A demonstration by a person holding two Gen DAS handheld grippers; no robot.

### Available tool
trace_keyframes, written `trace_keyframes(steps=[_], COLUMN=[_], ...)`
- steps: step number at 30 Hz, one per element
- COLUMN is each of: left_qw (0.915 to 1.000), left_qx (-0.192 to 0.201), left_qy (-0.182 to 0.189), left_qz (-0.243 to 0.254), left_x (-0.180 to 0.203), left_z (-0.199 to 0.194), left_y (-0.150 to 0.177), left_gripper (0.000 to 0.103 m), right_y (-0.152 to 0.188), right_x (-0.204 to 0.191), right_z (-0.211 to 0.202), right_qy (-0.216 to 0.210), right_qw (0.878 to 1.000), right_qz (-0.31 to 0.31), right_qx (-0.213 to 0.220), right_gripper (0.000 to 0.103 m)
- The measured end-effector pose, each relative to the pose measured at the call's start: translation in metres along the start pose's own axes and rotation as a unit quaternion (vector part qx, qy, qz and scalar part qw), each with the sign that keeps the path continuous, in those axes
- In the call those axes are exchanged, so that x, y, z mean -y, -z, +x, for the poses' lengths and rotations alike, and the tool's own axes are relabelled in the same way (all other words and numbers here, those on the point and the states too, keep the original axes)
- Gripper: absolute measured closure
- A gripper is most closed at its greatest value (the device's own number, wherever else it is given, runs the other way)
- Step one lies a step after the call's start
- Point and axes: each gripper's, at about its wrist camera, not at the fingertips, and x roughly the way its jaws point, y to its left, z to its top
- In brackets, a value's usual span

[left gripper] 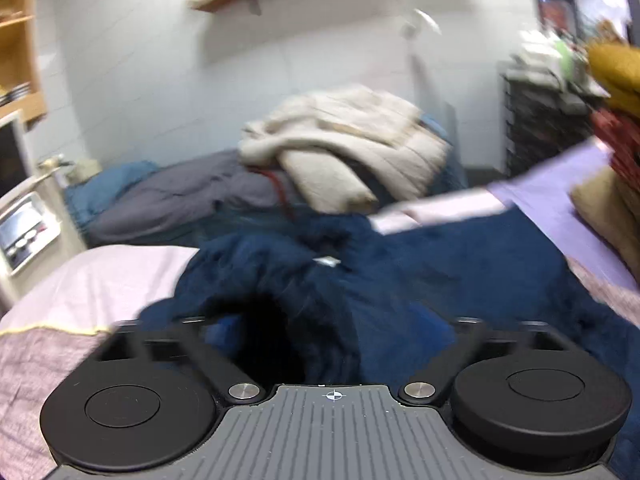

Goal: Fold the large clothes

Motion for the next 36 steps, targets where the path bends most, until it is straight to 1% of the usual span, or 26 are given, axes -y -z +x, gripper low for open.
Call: trace_keyframes(steps=[1,2,4,6,7,9,13,15,18,20,23,25,28,29,31,33,34,36], left_qw=[0.9997,0.9988,0.9945,0.9883,0.9859,0.9841,0.9863,0.9876,0.9902,0.9924,0.9945,0.9915,0.978,0.9735,0.9661,0.9617,0.9608,0.9616], left_qx=[-0.008,-0.016,-0.032,-0.047,-0.053,-0.064,-0.086,-0.092,-0.077,-0.07,-0.07,-0.091,-0.138,-0.152,-0.173,-0.176,-0.173,-0.165], left_qy=[0.008,0.008,-0.017,-0.044,-0.054,-0.07,-0.097,-0.101,-0.096,-0.083,-0.073,-0.094,-0.152,-0.164,-0.169,-0.17,-0.172,-0.173], left_qz=[0.02,0.046,0.098,0.138,0.149,0.15,0.102,0.078,0.066,0.059,0.025,-0.004,-0.035,-0.05,-0.09,-0.123,-0.132,-0.135], left_x=[0.009,0.017,0.03,0.035,0.033,0.025,-0.011,-0.029,-0.041,-0.045,-0.056,-0.067,-0.086,-0.094,-0.111,-0.122,-0.127,-0.127], left_z=[0.001,0.002,0.004,0.003,0.001,-0.006,-0.027,-0.037,-0.058,-0.073,-0.089,-0.096,-0.1,-0.102,-0.109,-0.118,-0.125,-0.132], left_y=[0.002,0.006,0.019,0.036,0.044,0.059,0.075,0.079,0.084,0.088,0.096,0.107,0.129,0.137,0.152,0.161,0.164,0.166], left_gripper=[0.0,0.0,0.0,0.0,0.0,0.0,0.0,0.0,0.0,0.0,0.0,0.0,0.0,0.0,0.0,0.0,0.0,0.0], right_y=[-0.002,-0.003,-0.005,-0.005,-0.005,-0.005,-0.005,-0.007,-0.009,-0.01,-0.013,-0.013,-0.012,-0.011,-0.012,-0.015,-0.015,-0.016], right_x=[0.0,-0.001,-0.001,-0.003,-0.003,-0.003,-0.006,-0.013,-0.028,-0.04,-0.068,-0.092,-0.132,-0.146,-0.172,-0.195,-0.205,-0.221], right_z=[0.001,0.001,0.001,0.001,0.002,0.005,0.013,0.018,0.023,0.025,0.026,0.028,0.034,0.037,0.045,0.059,0.068,0.086], right_qy=[0.0,-0.001,-0.006,-0.005,-0.004,-0.004,-0.012,-0.019,-0.035,-0.044,-0.055,-0.063,-0.084,-0.092,-0.094,-0.092,-0.093,-0.075], right_qw=[1.0,1.0,1.0,1.0,1.0,1.0,1.0,1.0,0.999,0.998,0.995,0.989,0.975,0.968,0.96,0.954,0.951,0.944], right_qz=[0.001,0.003,0.004,-0.001,-0.003,-0.002,0.0,-0.006,-0.023,-0.042,-0.087,-0.134,-0.206,-0.229,-0.259,-0.278,-0.288,-0.313], right_qx=[-0.001,-0.001,0.001,-0.001,-0.002,-0.007,-0.015,-0.019,-0.021,-0.018,-0.004,0.006,0.025,0.037,0.057,0.065,0.07,0.07], right_gripper=[0.002,0.002,0.002,0.001,0.001,0.001,0.001,0.001,0.001,0.001,0.001,0.001,0.001,0.001,0.001,0.001,0.001,0.005])
